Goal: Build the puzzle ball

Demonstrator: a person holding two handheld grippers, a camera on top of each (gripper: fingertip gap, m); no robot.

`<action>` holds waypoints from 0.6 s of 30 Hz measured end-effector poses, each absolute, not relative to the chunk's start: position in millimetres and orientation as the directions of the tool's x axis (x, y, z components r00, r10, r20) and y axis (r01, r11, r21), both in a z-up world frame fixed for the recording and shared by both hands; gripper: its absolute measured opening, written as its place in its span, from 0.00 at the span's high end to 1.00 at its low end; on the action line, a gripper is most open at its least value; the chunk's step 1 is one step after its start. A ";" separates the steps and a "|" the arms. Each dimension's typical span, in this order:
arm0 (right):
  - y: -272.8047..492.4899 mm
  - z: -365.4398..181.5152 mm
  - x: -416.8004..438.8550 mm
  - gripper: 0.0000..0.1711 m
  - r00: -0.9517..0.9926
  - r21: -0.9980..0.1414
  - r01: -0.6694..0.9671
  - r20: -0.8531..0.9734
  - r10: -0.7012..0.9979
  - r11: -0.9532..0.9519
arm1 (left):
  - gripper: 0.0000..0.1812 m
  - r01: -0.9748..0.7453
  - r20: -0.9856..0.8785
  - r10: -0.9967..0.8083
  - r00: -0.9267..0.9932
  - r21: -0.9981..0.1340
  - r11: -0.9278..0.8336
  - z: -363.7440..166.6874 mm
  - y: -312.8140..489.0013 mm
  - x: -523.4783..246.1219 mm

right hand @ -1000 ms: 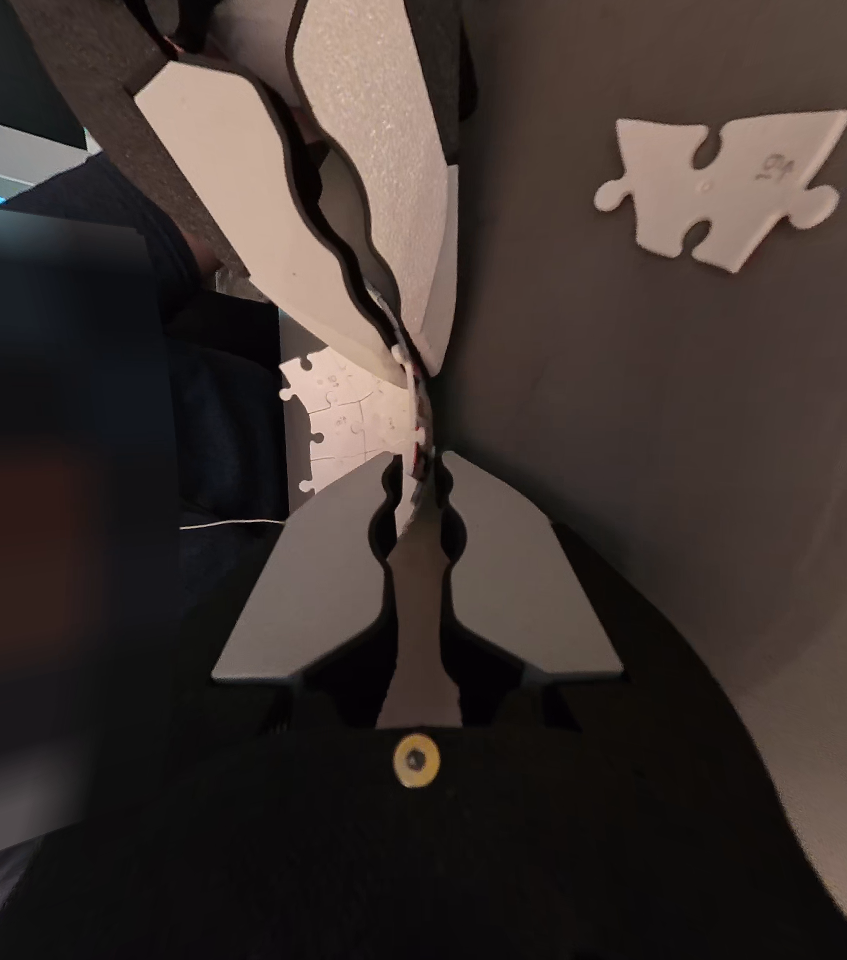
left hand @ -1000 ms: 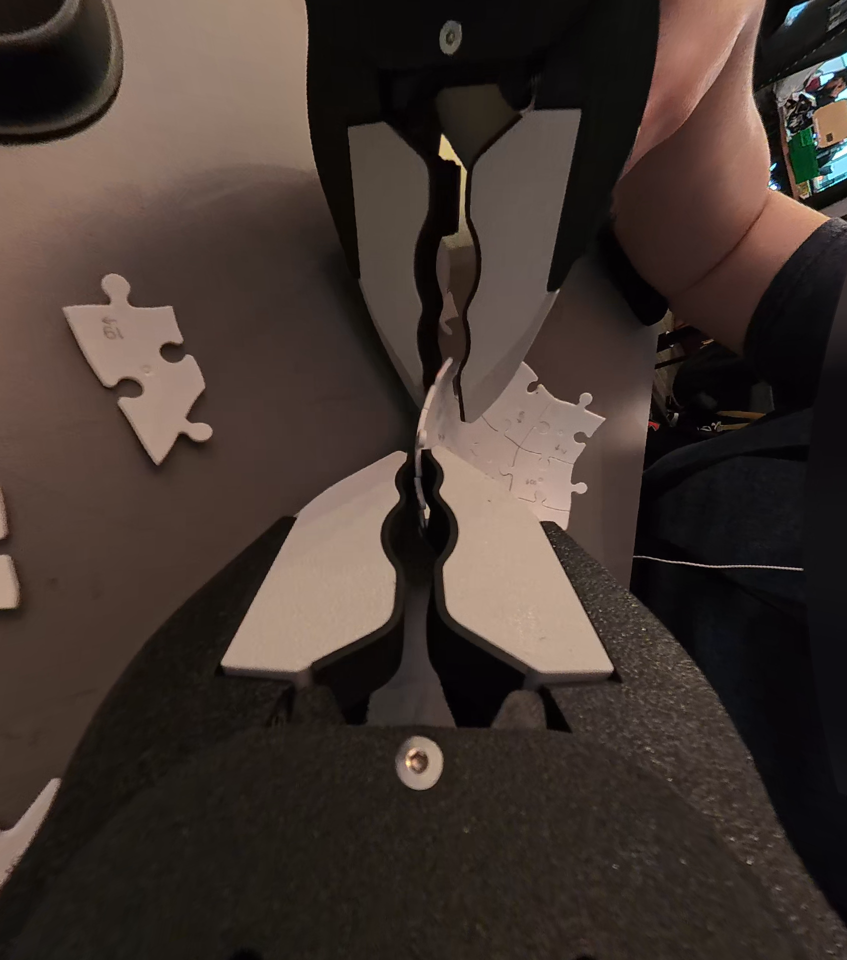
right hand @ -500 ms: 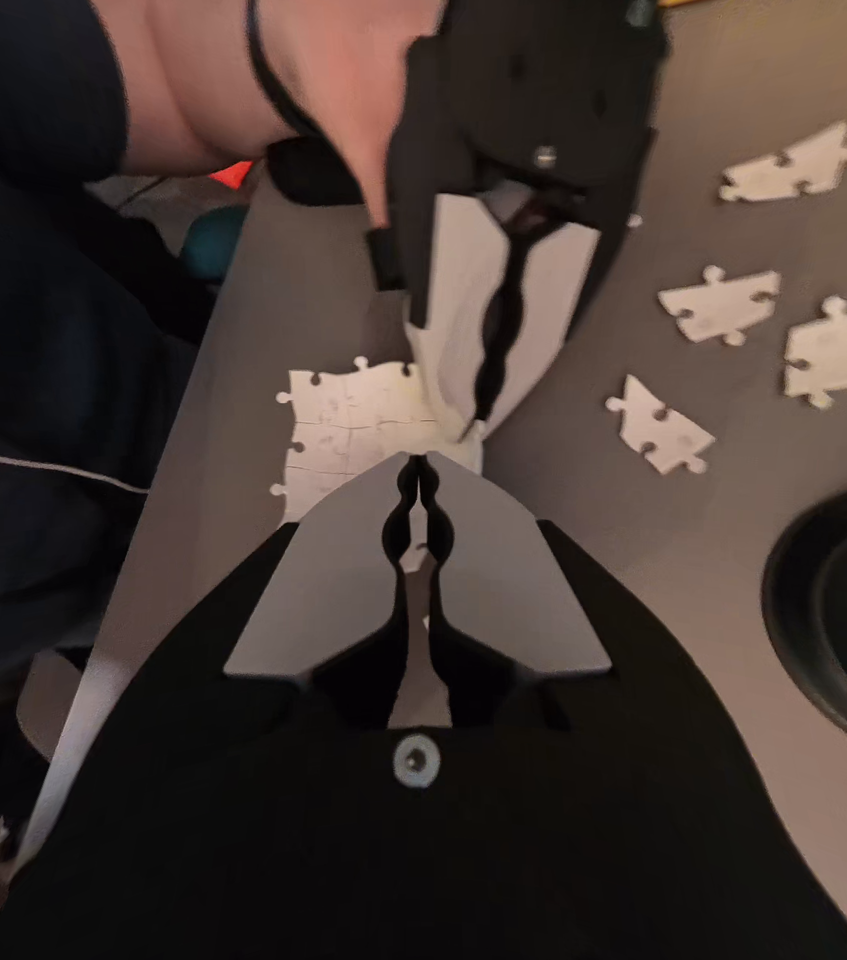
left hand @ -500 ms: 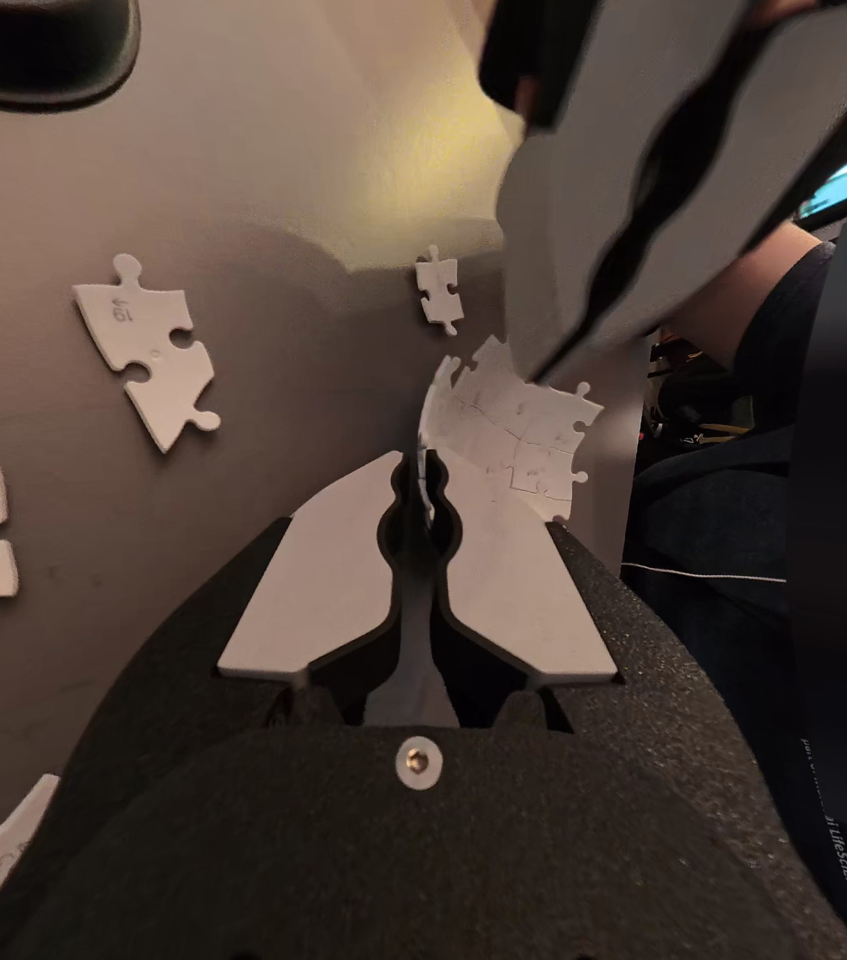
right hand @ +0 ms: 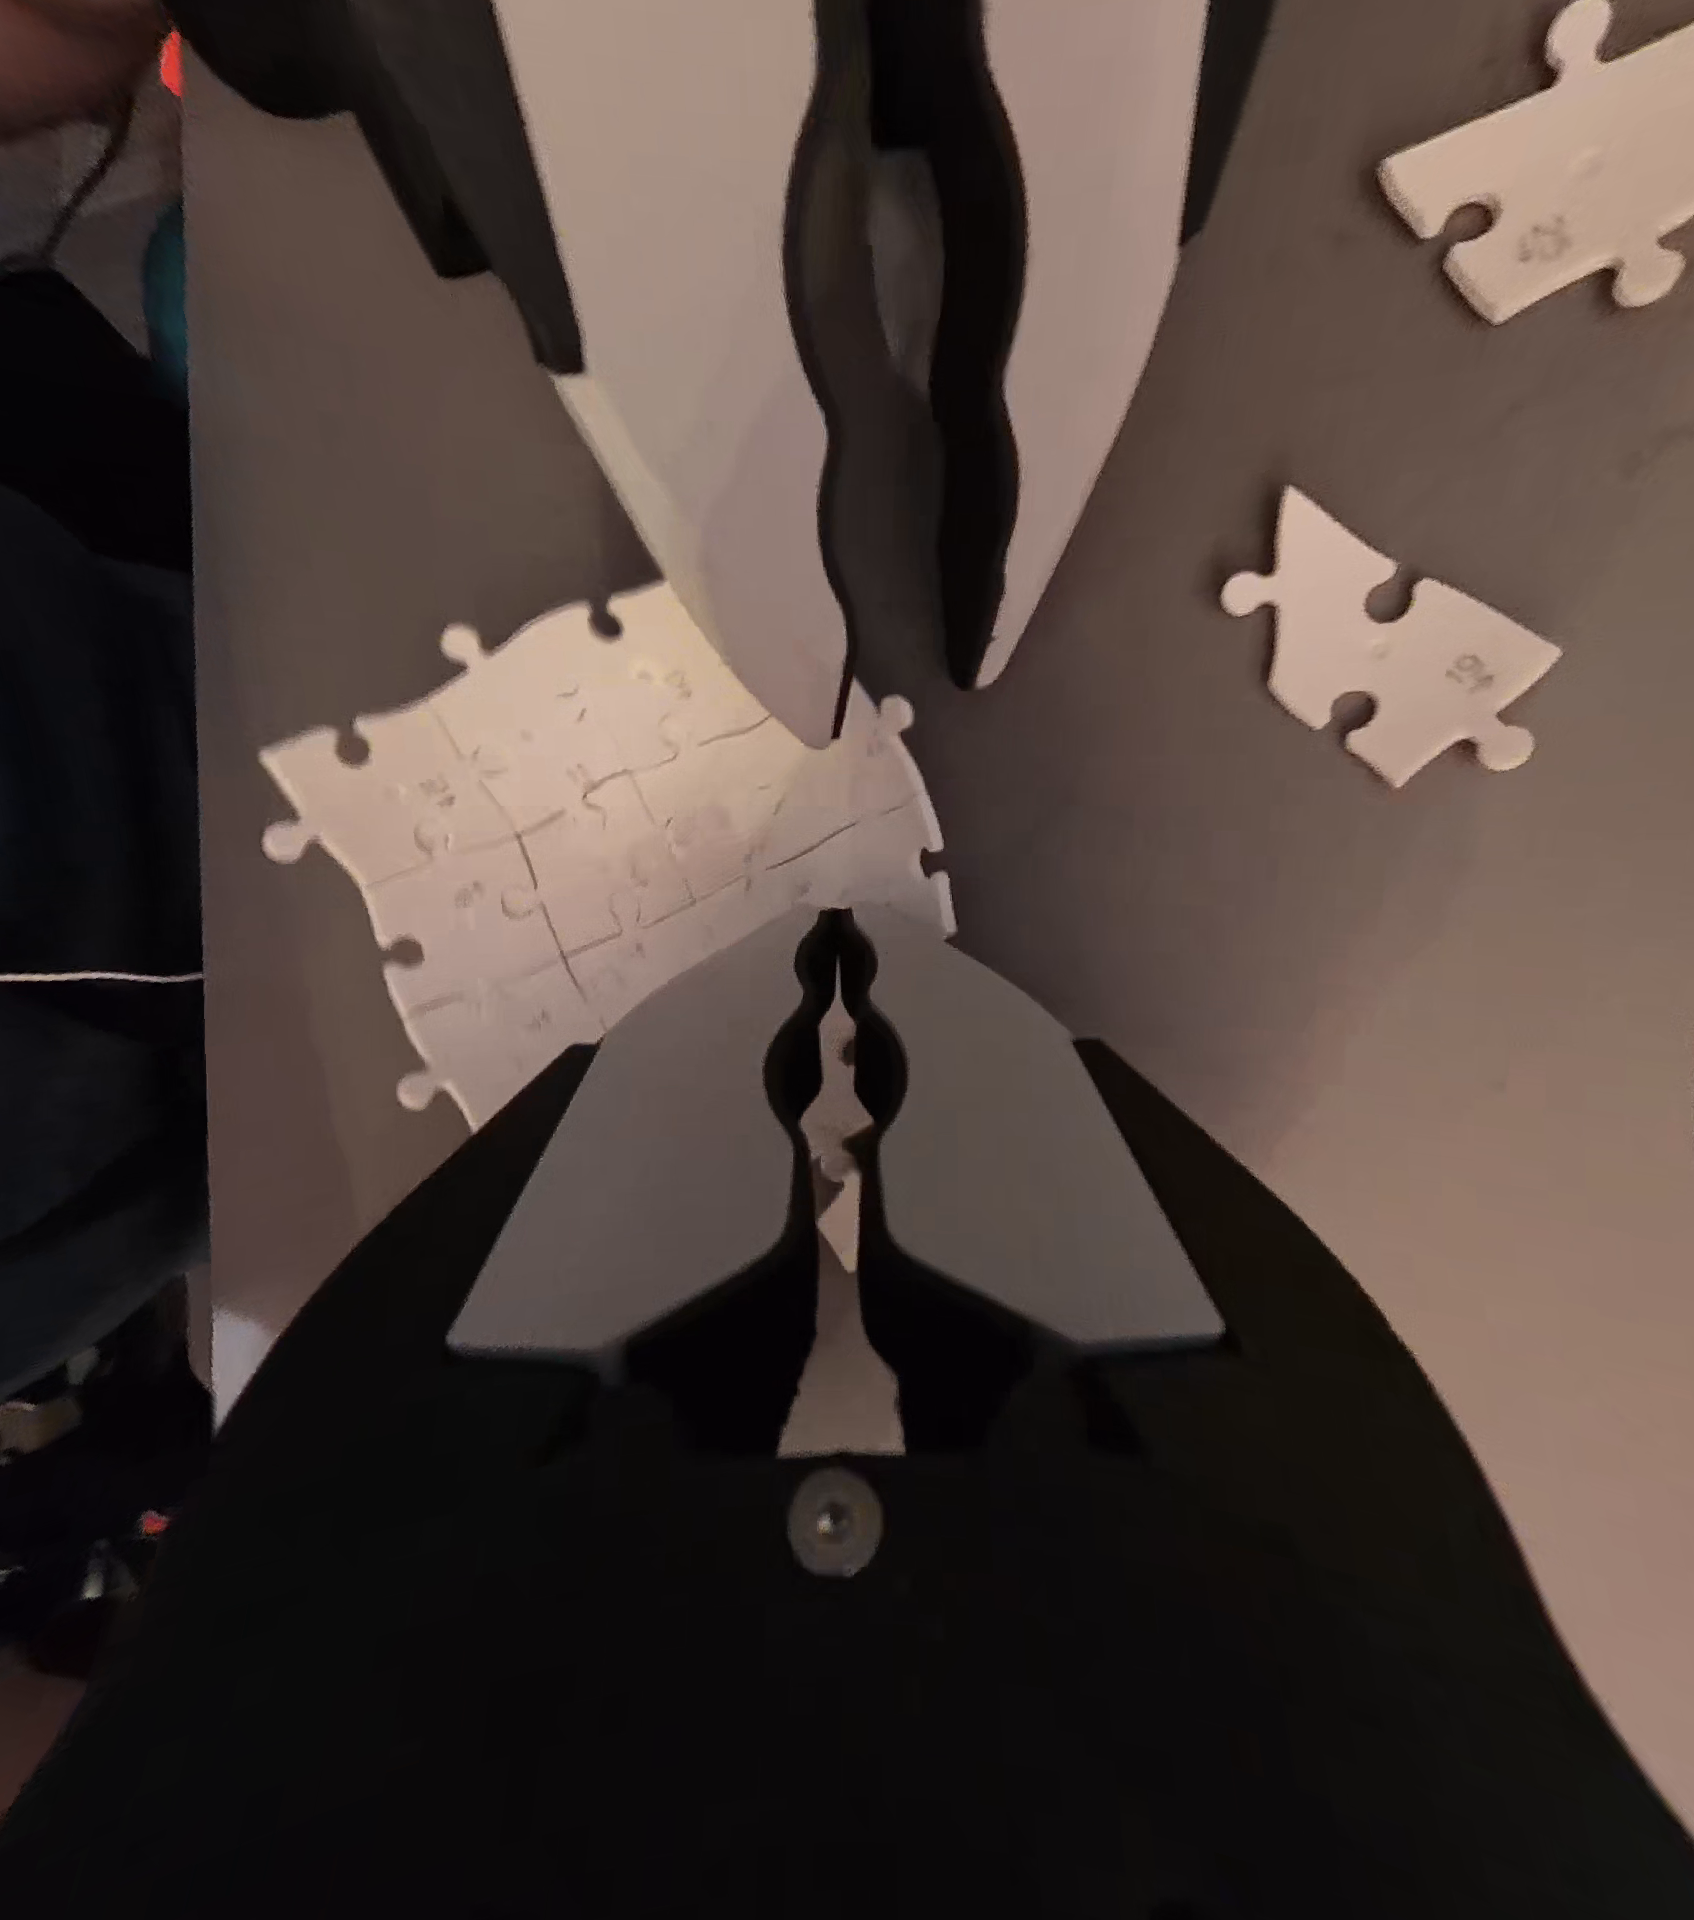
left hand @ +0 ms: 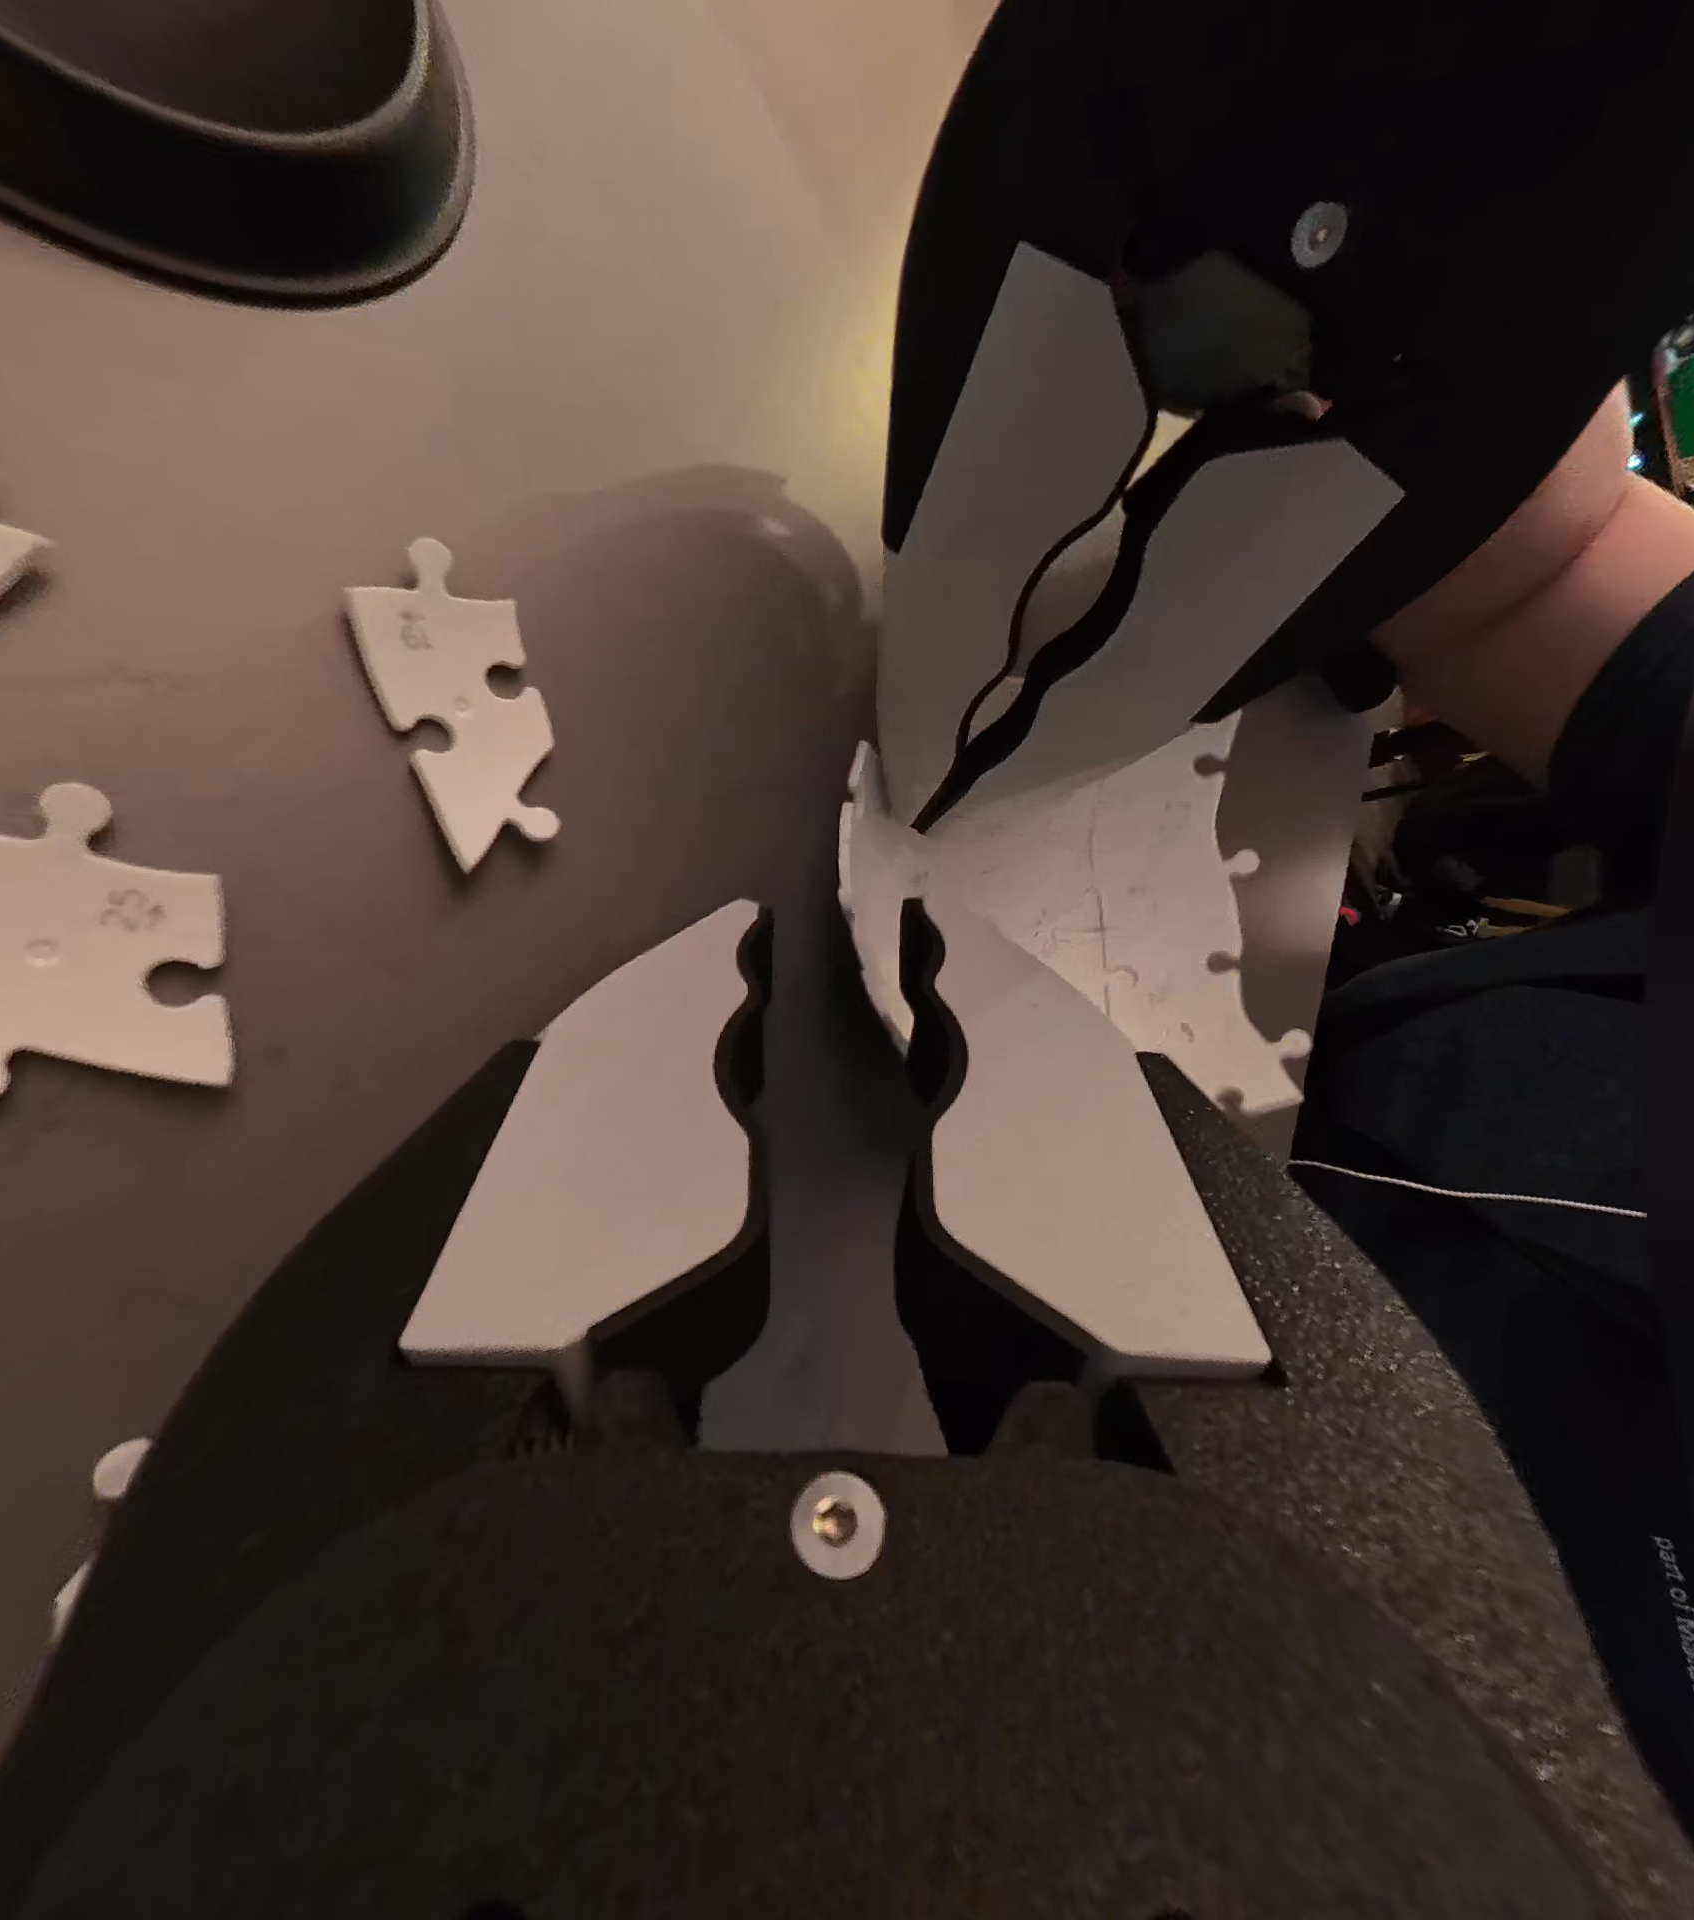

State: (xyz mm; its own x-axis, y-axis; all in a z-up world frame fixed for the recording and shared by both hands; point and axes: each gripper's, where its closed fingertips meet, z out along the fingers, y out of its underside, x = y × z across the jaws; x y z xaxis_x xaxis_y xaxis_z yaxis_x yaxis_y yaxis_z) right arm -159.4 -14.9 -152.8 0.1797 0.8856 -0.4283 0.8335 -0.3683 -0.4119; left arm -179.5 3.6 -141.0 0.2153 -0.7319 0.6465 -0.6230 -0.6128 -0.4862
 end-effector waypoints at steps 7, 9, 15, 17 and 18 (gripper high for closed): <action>-16.4 -154.2 -157.5 0.99 0.256 -0.296 0.853 -0.480 0.839 -0.430 | 0.87 -0.652 0.645 -0.736 0.207 -0.470 -0.595 -141.6 -2.0 -181.6; -16.9 -153.4 -157.1 0.99 0.264 -0.276 0.861 -0.473 0.840 -0.426 | 0.88 -0.669 0.636 -0.743 0.209 -0.461 -0.583 -144.6 -3.8 -182.3; -17.9 -154.4 -155.7 0.99 0.172 -0.274 0.912 -0.422 0.890 -0.306 | 0.92 -0.686 0.612 -0.764 0.207 -0.466 -0.559 -147.6 -4.3 -179.9; -17.1 -154.6 -154.8 0.99 0.127 -0.287 0.923 -0.400 0.908 -0.256 | 0.94 -0.689 0.605 -0.769 0.208 -0.468 -0.554 -148.2 -3.5 -179.3; -16.1 -154.2 -154.6 0.99 0.124 -0.286 0.925 -0.398 0.909 -0.251 | 0.94 -0.689 0.604 -0.769 0.207 -0.468 -0.553 -148.3 -3.0 -178.6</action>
